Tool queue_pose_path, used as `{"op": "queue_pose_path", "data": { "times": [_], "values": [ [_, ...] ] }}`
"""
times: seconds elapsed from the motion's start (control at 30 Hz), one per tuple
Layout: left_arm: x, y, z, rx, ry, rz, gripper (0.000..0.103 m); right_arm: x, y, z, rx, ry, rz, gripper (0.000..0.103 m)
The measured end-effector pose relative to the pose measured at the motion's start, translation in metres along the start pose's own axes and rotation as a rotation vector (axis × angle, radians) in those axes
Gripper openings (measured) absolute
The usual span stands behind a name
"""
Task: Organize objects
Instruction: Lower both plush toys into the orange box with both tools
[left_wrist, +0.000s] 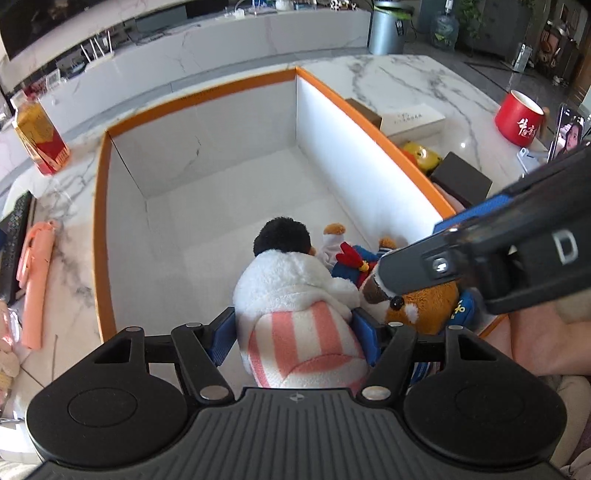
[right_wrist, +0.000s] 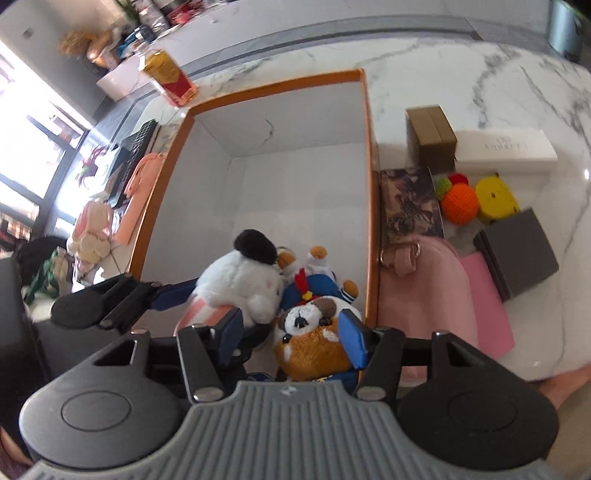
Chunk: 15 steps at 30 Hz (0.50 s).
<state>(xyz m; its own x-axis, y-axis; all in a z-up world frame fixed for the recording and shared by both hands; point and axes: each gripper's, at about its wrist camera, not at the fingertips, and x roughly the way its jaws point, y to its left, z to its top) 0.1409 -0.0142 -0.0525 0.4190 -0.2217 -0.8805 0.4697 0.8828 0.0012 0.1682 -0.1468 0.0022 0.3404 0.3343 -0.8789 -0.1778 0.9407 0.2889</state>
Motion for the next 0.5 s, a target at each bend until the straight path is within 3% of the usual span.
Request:
{"op": "queue_pose_path", "data": {
  "times": [0.23, 0.5],
  "values": [
    [-0.004, 0.021, -0.002, -0.072, 0.050, -0.087, 0.079, 0.012, 0.001, 0.005, -0.198, 0.078, -0.080, 0.023],
    [-0.015, 0.035, 0.000, -0.127, 0.084, -0.142, 0.078, 0.018, 0.014, 0.005, -0.399, 0.086, -0.104, 0.015]
  ]
}}
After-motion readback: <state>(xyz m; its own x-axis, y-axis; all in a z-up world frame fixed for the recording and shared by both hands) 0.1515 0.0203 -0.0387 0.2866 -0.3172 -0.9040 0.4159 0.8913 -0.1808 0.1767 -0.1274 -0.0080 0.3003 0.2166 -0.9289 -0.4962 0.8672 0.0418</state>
